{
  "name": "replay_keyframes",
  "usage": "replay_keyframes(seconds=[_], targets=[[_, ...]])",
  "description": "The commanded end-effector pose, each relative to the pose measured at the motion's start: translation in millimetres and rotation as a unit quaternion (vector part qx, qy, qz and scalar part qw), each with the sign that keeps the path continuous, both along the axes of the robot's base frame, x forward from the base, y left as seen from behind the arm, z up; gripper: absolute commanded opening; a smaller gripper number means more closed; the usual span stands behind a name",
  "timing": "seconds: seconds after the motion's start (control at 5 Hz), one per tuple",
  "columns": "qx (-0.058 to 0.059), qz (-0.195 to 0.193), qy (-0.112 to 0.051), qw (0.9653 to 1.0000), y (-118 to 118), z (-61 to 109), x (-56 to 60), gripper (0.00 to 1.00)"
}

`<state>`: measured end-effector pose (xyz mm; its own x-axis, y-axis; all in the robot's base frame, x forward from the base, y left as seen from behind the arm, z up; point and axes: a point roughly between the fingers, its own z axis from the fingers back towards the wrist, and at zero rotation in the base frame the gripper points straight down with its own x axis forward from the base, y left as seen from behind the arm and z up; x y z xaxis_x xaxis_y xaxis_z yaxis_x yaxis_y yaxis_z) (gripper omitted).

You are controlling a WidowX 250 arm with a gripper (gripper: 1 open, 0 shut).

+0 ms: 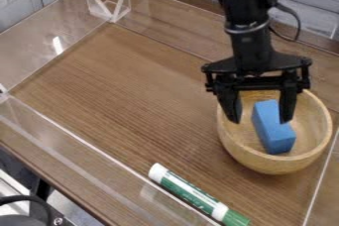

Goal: Remove the blue block from inside the brown bowl and put it on the table

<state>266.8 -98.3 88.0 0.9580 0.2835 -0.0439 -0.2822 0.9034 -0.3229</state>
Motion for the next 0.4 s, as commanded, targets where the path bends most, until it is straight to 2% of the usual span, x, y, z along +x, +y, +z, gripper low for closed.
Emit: replay_keyframes(seconds=[0.0, 0.2], targets=[[-0.003, -0.006, -0.031, 0.9995, -7.2, 11.1, 15.1, 1.0], [-0.001, -0.007, -0.032, 0.9995, -12.0, 5.6, 19.3, 1.0]])
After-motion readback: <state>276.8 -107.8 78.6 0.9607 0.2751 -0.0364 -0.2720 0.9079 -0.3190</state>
